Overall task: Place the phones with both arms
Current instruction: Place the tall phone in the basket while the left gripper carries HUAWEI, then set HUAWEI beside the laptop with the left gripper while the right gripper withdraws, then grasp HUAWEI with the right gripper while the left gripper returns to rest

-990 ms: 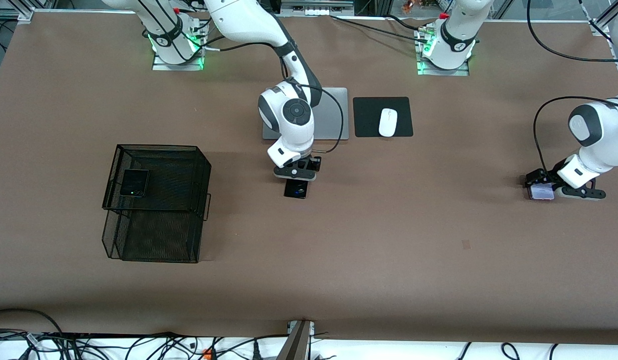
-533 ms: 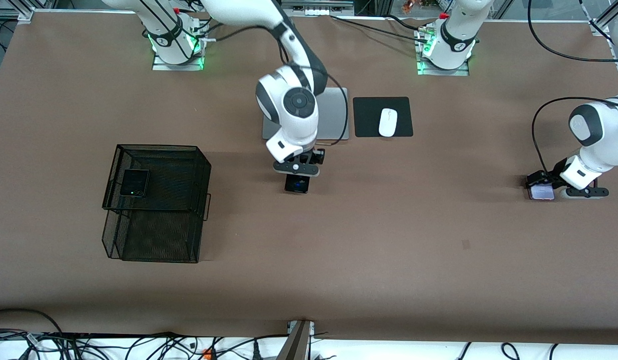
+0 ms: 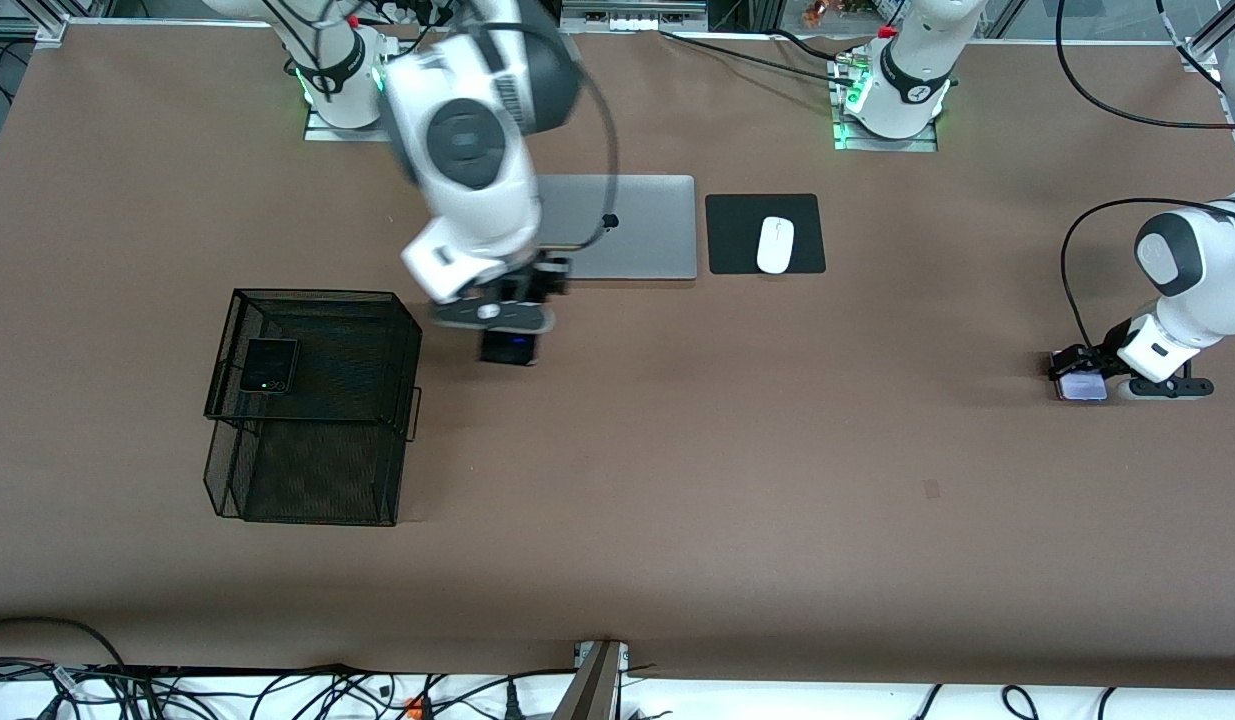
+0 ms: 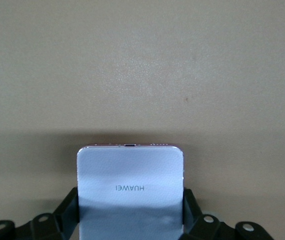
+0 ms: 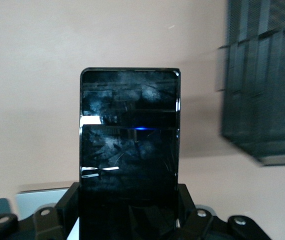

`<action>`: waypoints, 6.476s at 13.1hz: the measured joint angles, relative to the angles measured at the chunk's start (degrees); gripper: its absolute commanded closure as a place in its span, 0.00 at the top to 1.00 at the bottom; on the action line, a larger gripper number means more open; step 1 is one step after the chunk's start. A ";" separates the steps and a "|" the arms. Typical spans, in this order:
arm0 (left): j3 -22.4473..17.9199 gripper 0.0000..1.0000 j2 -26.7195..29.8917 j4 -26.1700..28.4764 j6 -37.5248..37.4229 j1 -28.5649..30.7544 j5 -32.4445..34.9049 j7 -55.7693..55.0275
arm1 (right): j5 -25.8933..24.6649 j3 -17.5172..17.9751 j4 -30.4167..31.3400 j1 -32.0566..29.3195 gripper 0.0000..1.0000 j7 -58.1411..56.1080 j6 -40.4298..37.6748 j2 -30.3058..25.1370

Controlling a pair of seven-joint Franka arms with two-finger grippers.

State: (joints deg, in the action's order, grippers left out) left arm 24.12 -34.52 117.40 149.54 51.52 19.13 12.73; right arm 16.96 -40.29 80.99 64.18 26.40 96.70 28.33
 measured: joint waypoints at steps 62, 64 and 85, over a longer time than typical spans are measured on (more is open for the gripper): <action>4.30 1.00 9.58 -44.01 -63.45 -45.92 -6.05 -27.44 | -12.36 35.18 1.07 -28.81 1.00 14.31 7.98 -3.62; 4.26 1.00 10.81 -47.36 -68.99 -42.65 -6.04 -23.85 | -15.91 42.15 0.63 -29.25 1.00 23.46 11.38 -1.43; -22.57 1.00 34.05 -21.78 -53.67 -54.33 -17.57 -13.75 | -25.62 46.45 -3.93 -26.38 0.47 31.67 30.16 24.02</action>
State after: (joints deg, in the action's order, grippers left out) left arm 1.55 -0.48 95.62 95.86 -2.81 1.56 -1.02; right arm -8.66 6.16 77.06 37.80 58.08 126.86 52.35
